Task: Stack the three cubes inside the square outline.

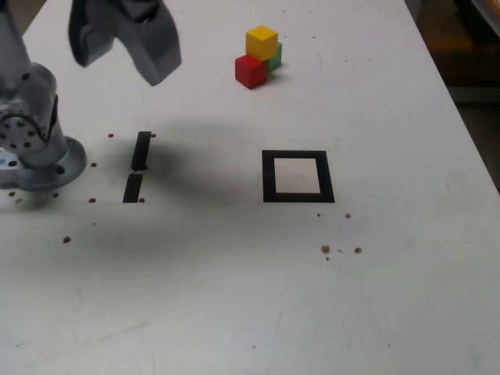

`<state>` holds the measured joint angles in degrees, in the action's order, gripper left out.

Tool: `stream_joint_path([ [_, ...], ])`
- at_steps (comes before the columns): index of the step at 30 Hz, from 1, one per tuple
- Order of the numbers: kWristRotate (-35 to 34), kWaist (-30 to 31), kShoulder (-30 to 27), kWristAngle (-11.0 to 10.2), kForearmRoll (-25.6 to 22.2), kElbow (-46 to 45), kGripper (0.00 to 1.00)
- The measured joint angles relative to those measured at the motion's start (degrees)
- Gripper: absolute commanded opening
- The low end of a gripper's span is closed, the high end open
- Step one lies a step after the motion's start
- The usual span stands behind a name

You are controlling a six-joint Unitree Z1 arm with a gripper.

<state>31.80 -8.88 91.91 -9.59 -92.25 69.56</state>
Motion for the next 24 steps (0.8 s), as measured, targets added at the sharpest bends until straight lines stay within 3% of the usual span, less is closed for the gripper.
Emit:
stream_joint_path([
  [11, 18.9, -12.3, 7.9, 2.2, -0.8, 21.4, 0.99],
  [14, 22.4, -16.4, 10.5, 0.5, -0.8, 27.1, 0.99],
  [19, 25.3, -18.1, 16.5, -3.2, 0.5, 37.4, 0.99],
  [24, 26.8, -19.1, 19.5, -4.5, 3.5, 42.5, 0.97],
])
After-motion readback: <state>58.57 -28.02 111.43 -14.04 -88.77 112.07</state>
